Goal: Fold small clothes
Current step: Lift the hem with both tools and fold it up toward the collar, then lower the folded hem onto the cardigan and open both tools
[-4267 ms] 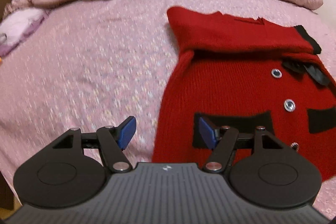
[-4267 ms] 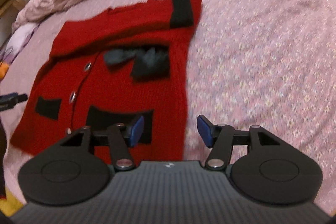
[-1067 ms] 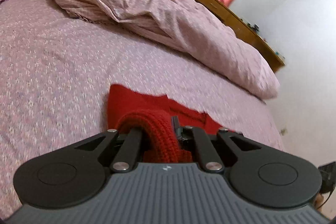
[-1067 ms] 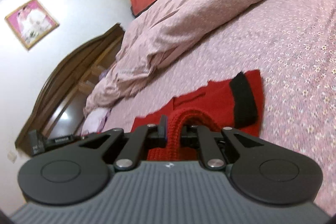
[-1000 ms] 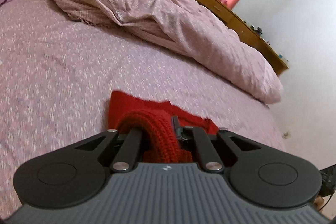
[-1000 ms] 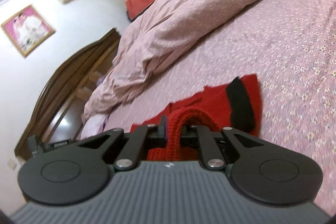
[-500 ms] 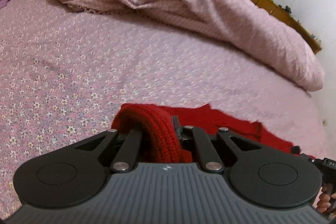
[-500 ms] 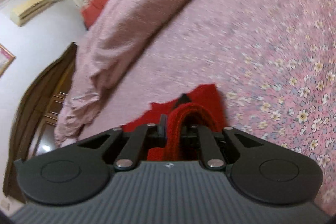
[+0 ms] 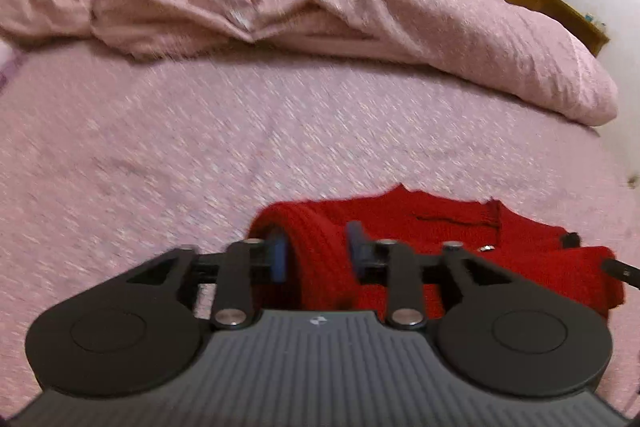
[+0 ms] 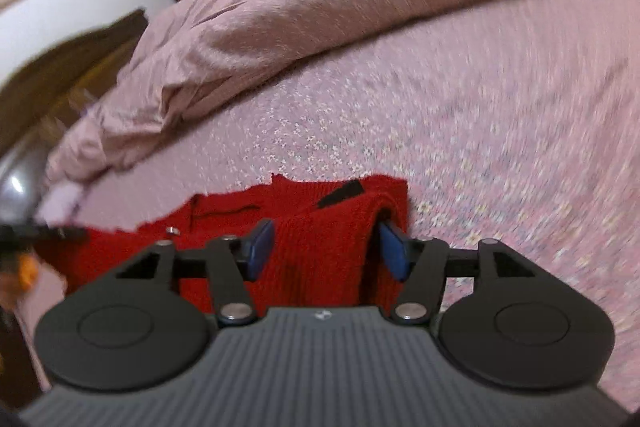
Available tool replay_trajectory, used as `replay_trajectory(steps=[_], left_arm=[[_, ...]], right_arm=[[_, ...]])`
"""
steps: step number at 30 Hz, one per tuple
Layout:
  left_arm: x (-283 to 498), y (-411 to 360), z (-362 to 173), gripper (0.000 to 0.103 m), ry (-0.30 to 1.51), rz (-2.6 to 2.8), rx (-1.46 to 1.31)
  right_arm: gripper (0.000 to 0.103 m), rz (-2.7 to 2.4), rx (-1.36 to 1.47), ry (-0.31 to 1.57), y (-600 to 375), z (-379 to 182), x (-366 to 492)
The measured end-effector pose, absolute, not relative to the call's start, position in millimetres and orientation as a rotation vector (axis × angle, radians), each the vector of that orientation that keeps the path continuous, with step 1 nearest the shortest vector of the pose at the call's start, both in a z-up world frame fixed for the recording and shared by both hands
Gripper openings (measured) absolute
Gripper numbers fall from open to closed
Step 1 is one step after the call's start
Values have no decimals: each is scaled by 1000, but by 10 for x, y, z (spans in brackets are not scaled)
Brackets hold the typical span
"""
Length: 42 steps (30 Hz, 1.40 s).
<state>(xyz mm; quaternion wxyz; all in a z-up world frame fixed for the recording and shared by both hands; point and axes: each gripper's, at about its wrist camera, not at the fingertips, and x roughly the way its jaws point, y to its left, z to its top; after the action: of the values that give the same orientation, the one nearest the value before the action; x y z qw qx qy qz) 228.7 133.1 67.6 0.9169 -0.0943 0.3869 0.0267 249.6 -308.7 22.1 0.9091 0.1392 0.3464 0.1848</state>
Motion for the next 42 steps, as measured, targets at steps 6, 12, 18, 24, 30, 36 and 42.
replay_trajectory(steps=[6,12,18,24,30,36,42], left_arm=[[2013,1237,825,66,739,58,-105],[1702,953,679,65,734,-6,-9],[1553,669,277,63,780,-56,69],[1657,590,-16,62,792,-41,132],[1872,588,-33,62,755,-18,121],[2204,608,21,62,713,56,118],[2591,869,48,62,714,180,38]], right_arm=[[61,390,176,663,-2965,398,2208],[59,444,101,635,-2690,373,1883],[59,454,24,634,-2425,216,1708],[56,427,-103,636,-2218,-4,1693],[57,400,-165,614,-2105,-68,1849],[56,377,-147,593,-2014,-57,2073],[55,334,-114,600,-1974,-104,2425]])
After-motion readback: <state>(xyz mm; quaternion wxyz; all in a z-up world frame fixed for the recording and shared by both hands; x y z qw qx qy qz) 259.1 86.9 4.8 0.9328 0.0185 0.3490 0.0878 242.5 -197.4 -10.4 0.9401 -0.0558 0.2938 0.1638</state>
